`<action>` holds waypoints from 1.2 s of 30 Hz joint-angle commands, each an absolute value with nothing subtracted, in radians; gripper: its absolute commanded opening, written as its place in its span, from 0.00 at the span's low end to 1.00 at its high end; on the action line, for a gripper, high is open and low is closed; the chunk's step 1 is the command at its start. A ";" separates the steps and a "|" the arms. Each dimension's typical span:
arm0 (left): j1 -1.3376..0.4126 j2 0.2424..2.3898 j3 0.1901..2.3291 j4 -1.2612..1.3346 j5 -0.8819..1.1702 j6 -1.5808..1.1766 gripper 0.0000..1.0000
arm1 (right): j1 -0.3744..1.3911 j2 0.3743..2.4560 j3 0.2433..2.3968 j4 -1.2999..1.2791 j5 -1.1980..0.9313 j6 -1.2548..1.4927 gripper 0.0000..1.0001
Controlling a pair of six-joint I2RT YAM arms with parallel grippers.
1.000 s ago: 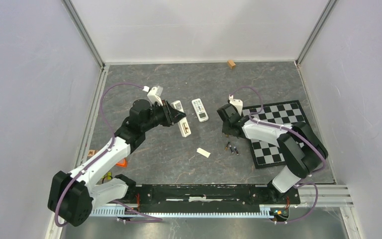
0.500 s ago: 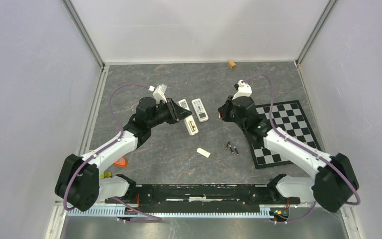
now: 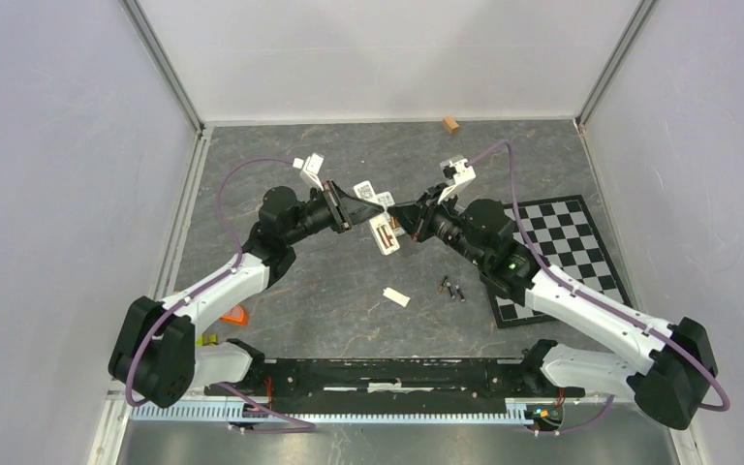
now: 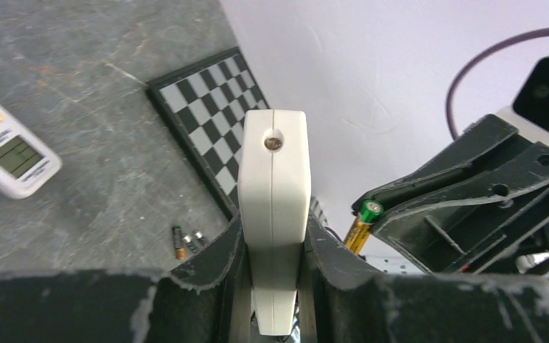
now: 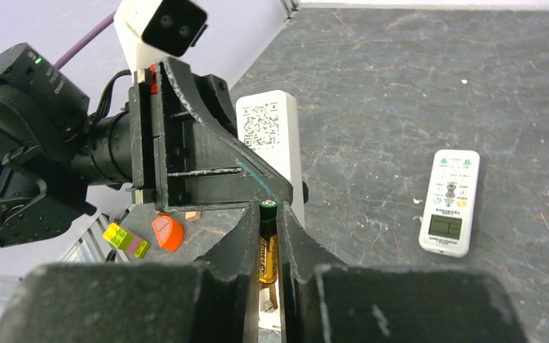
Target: Load the batteries into the remote control
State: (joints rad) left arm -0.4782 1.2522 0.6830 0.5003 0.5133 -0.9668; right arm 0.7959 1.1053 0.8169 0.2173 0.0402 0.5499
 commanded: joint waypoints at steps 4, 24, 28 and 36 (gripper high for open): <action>-0.475 1.233 0.700 0.681 0.604 -1.075 0.02 | 0.844 1.069 0.828 0.332 -0.055 0.433 0.00; -0.464 1.254 0.721 0.751 0.628 -1.321 0.02 | 0.871 1.048 0.767 0.378 -0.028 0.367 0.00; -0.464 1.256 0.720 0.761 0.626 -1.331 0.02 | 0.873 1.047 0.765 0.375 -0.046 0.367 0.03; -0.462 1.257 0.721 0.798 0.626 -1.364 0.02 | 0.873 1.028 0.751 0.357 -0.042 0.356 0.16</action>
State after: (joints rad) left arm -0.4660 1.2572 0.6834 0.7086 0.6064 -1.3079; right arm 0.8700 1.0557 0.7662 0.3439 -0.0448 0.3836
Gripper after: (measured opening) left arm 0.292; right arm 0.136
